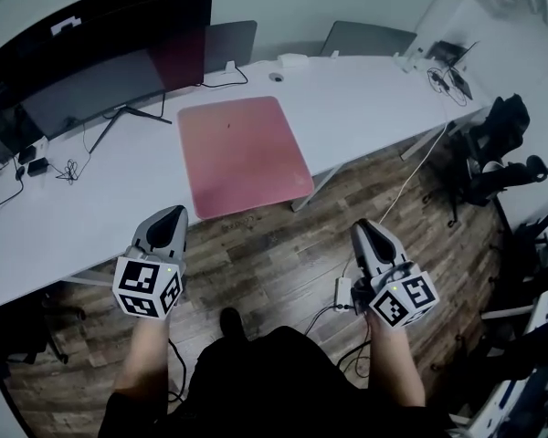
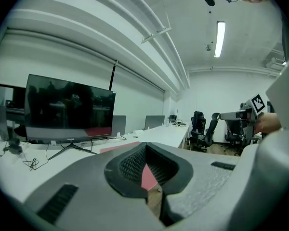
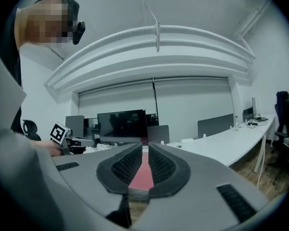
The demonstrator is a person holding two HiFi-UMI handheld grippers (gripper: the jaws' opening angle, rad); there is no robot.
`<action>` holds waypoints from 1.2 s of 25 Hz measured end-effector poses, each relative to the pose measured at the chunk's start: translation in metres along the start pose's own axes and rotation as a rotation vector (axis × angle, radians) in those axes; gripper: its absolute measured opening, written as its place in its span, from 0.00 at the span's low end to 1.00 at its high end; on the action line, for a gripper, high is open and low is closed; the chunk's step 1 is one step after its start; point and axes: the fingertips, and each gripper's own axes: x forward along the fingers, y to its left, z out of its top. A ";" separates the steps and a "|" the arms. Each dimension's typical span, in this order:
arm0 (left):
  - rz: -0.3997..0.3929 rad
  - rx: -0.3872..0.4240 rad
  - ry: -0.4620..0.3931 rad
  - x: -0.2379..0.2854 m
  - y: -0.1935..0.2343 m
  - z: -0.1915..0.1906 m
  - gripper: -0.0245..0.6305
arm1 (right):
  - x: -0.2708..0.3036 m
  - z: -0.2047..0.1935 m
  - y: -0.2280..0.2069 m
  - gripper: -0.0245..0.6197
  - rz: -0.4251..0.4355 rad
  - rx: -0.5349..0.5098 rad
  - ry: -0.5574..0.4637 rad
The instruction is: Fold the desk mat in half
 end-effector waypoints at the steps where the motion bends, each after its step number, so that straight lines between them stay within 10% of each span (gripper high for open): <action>1: 0.000 -0.007 0.000 0.003 0.003 0.000 0.03 | 0.005 0.000 0.001 0.10 0.005 -0.003 0.008; 16: 0.114 -0.029 0.002 0.045 0.032 0.014 0.03 | 0.106 0.014 -0.025 0.09 0.186 -0.004 -0.014; 30: 0.344 -0.087 0.103 0.223 -0.014 0.031 0.03 | 0.242 0.002 -0.218 0.09 0.441 -0.002 0.074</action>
